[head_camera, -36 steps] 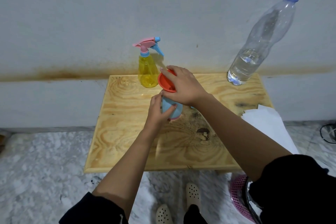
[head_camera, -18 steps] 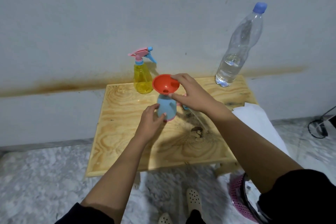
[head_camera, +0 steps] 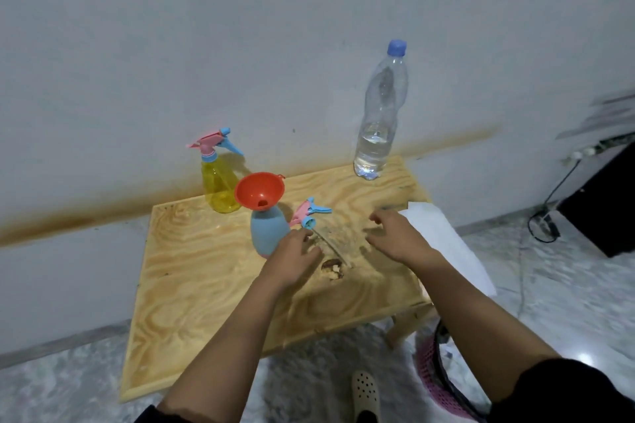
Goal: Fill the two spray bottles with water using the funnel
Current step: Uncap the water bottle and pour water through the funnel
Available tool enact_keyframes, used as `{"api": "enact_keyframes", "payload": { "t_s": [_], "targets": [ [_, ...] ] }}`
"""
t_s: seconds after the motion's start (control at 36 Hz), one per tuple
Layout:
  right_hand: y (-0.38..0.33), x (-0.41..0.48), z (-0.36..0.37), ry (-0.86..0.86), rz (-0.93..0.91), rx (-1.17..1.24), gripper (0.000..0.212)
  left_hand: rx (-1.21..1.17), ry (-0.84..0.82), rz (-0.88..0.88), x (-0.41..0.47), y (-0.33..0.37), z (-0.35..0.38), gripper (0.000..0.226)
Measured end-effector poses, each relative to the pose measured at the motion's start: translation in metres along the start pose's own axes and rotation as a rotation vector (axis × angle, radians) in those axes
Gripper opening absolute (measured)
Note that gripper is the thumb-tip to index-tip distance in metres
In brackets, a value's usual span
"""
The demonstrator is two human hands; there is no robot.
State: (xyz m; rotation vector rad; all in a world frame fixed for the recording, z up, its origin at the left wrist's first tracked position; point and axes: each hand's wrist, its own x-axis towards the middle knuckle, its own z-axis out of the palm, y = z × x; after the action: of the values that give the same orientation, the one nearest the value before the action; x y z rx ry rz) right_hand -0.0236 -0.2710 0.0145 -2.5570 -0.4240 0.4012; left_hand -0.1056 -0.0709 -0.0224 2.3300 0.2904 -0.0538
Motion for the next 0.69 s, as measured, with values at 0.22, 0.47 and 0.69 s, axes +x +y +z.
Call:
{"api": "enact_keyframes", "payload": {
  "t_s": [0.22,0.47,0.69],
  "targets": [
    [0.021,0.043,-0.033,0.012,0.037,0.011,0.050,0.002,0.016,0.078,0.075,0.055,-0.002,0.047],
    [0.032,0.124,-0.078,0.076,0.033,0.064,0.055,-0.063,0.165,0.221,0.180,0.141,-0.031,0.055],
    [0.032,0.187,-0.097,0.162,0.016,0.249,0.061,-0.293,0.204,0.295,0.232,0.196,-0.045,0.069]
  ]
}}
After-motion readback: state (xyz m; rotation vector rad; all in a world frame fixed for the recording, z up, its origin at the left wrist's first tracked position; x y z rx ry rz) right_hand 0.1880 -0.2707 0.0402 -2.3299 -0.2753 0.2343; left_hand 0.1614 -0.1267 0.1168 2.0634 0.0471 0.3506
